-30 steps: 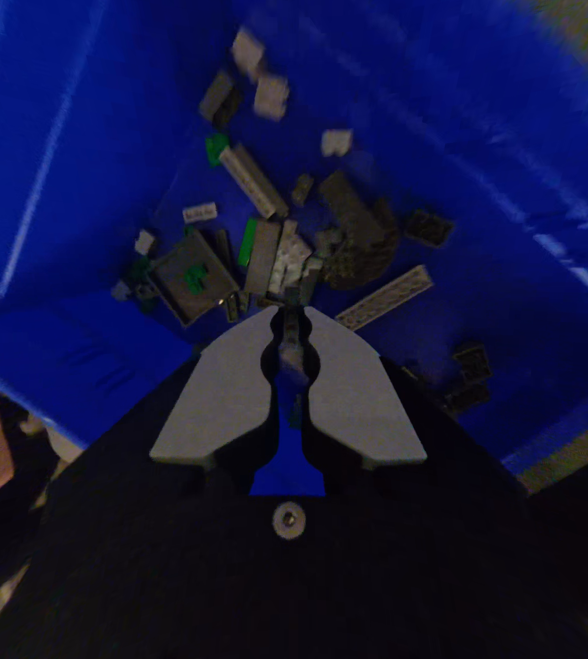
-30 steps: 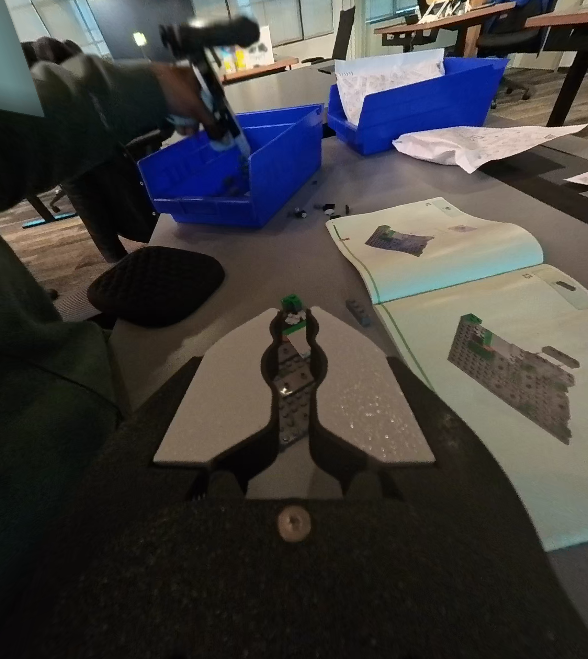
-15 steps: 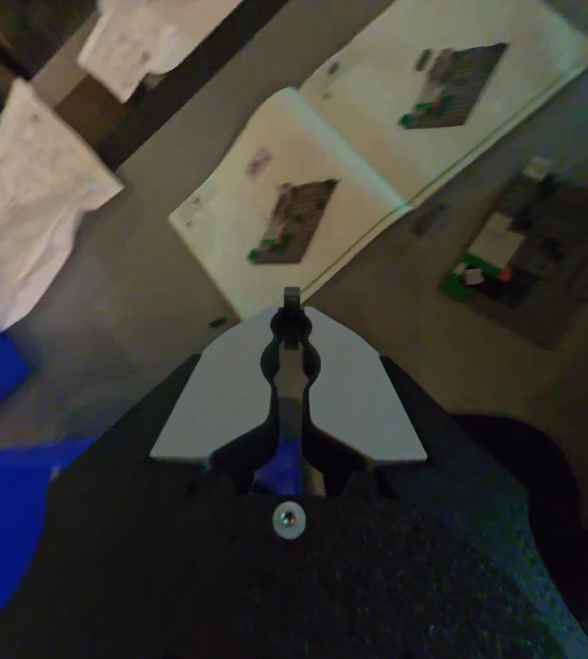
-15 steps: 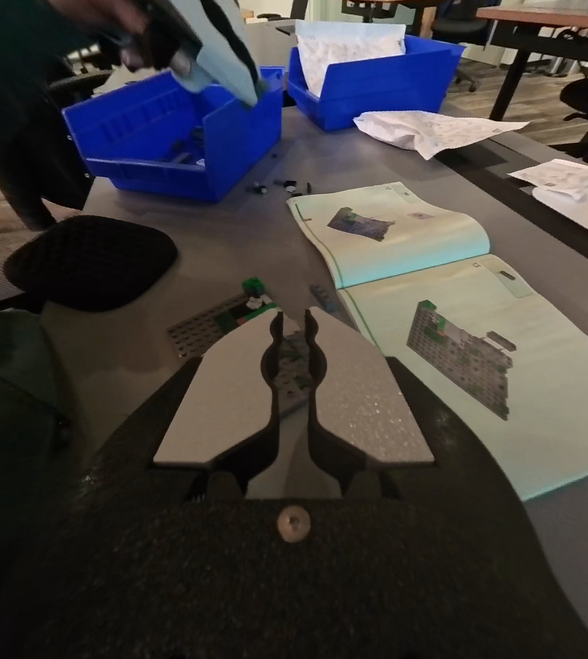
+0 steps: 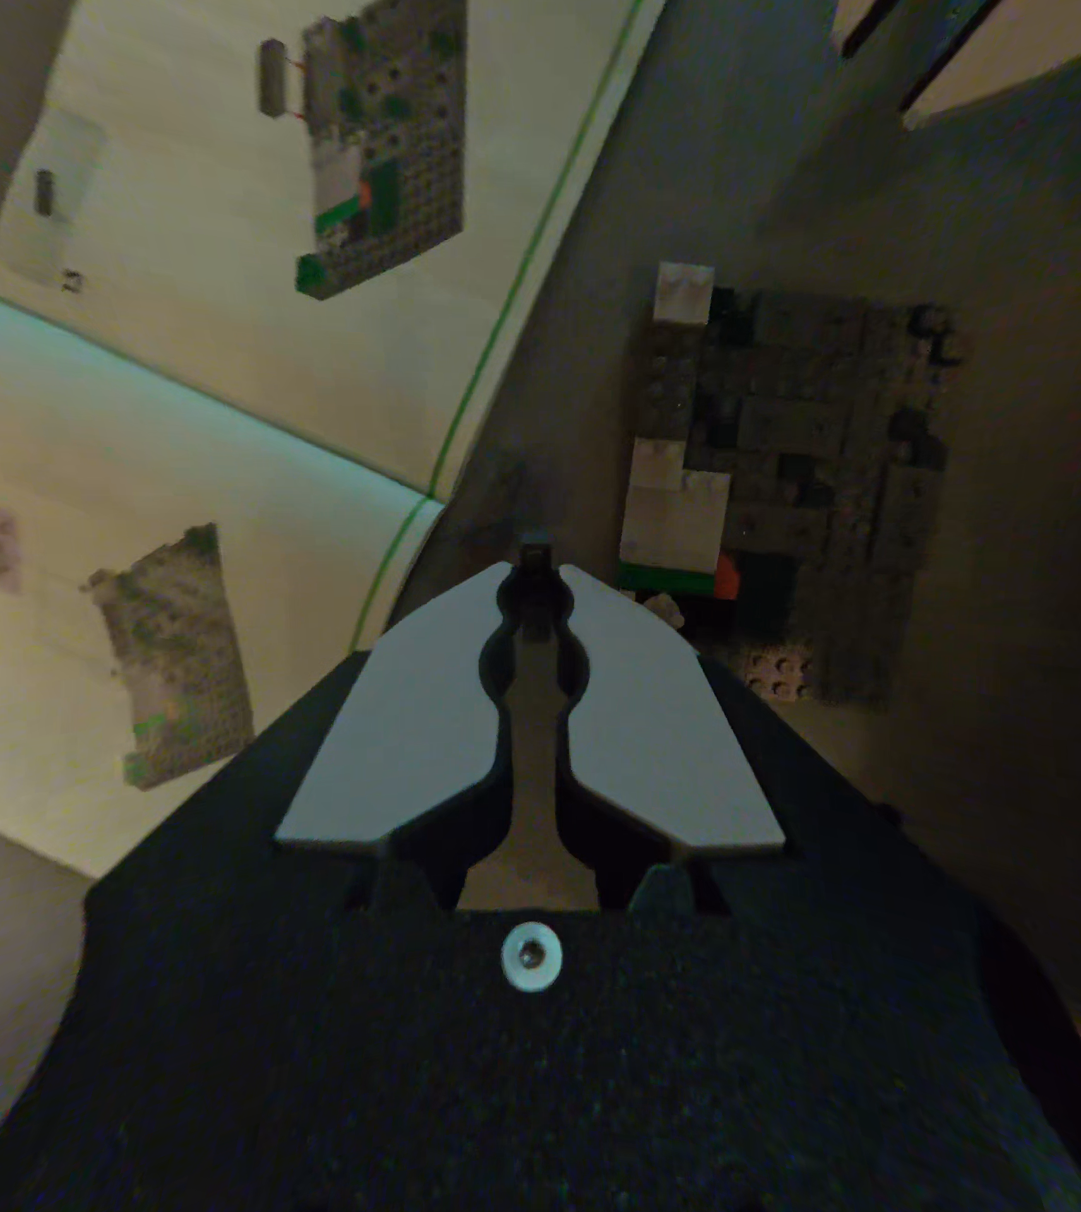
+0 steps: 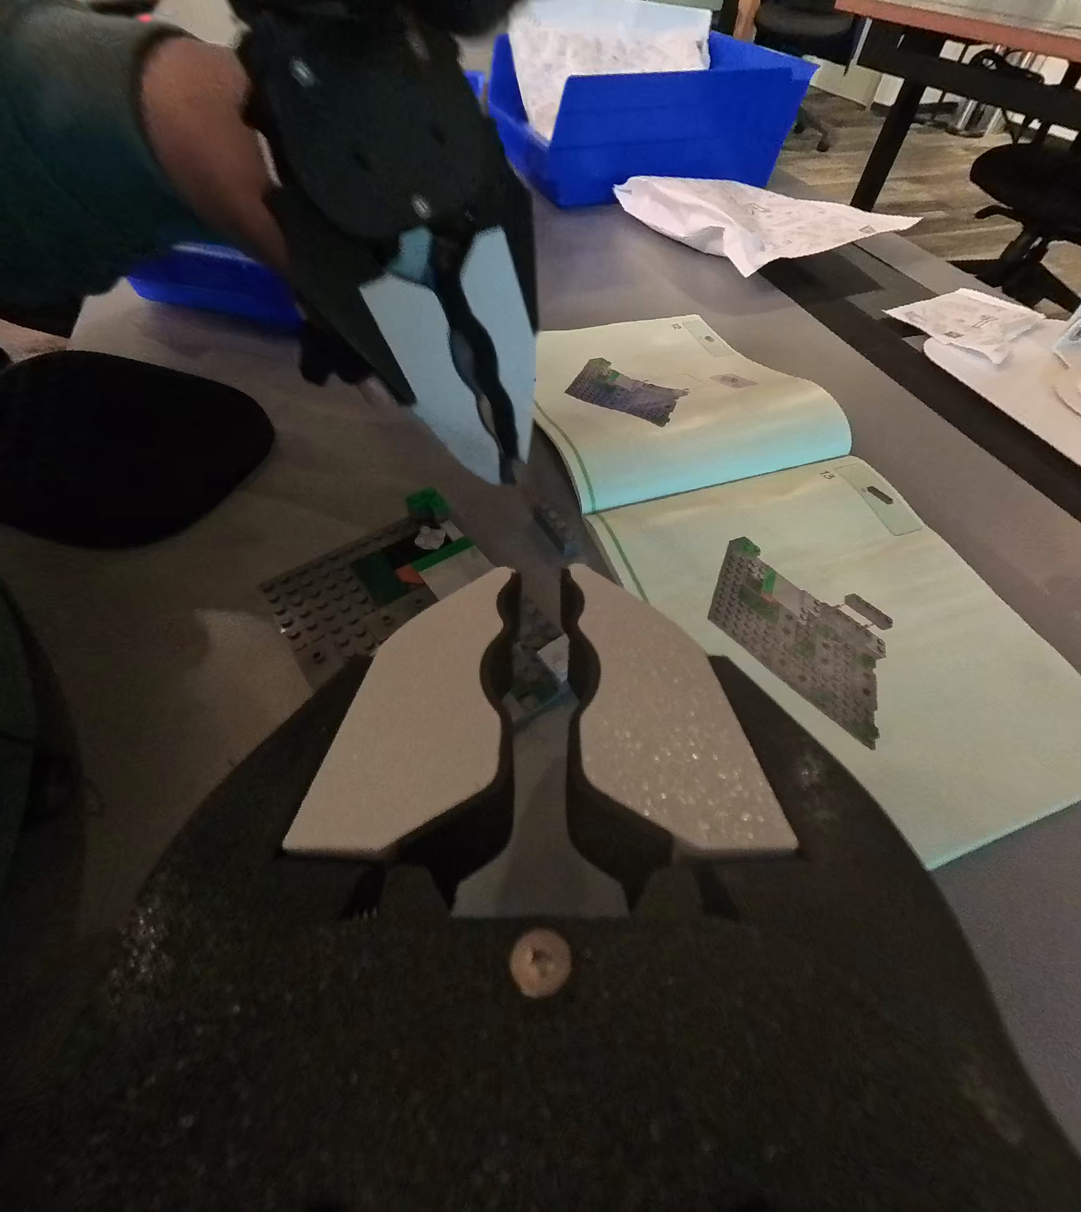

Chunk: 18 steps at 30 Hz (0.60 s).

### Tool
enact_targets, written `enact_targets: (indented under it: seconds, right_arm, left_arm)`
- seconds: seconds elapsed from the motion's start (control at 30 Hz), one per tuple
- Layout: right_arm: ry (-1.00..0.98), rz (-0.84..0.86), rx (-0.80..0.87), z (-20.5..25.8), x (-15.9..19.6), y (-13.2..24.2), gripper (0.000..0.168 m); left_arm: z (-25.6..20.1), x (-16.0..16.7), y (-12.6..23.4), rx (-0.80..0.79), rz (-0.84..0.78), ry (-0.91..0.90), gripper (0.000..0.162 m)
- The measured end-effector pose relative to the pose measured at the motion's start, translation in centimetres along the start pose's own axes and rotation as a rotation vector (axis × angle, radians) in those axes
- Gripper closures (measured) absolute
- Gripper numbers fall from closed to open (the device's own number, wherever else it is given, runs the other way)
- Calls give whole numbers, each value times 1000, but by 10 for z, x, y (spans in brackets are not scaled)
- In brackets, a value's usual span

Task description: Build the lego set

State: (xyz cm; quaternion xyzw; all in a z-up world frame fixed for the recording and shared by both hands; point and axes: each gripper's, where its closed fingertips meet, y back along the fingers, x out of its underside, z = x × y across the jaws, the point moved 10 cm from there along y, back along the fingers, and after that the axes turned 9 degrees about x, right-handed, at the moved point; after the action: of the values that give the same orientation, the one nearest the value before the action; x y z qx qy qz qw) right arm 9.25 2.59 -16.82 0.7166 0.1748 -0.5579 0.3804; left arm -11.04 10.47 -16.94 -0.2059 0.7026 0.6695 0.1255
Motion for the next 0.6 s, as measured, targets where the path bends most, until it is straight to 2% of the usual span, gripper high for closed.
enact_targets:
  seconds: [0.33, 0.47, 0.6]
  right_arm:
    - [-3, -9, 27, -2, 0, 6, 158]
    - [-14, -7, 27, -4, 3, 7, 158]
    - [-12, -2, 25, -3, 2, 7, 158]
  left_arm:
    - [6, -17, -34, 31, 127, -73, 149]
    - [6, -19, -33, 29, 130, -74, 145]
    - [4, -19, -17, 16, 68, -66, 146]
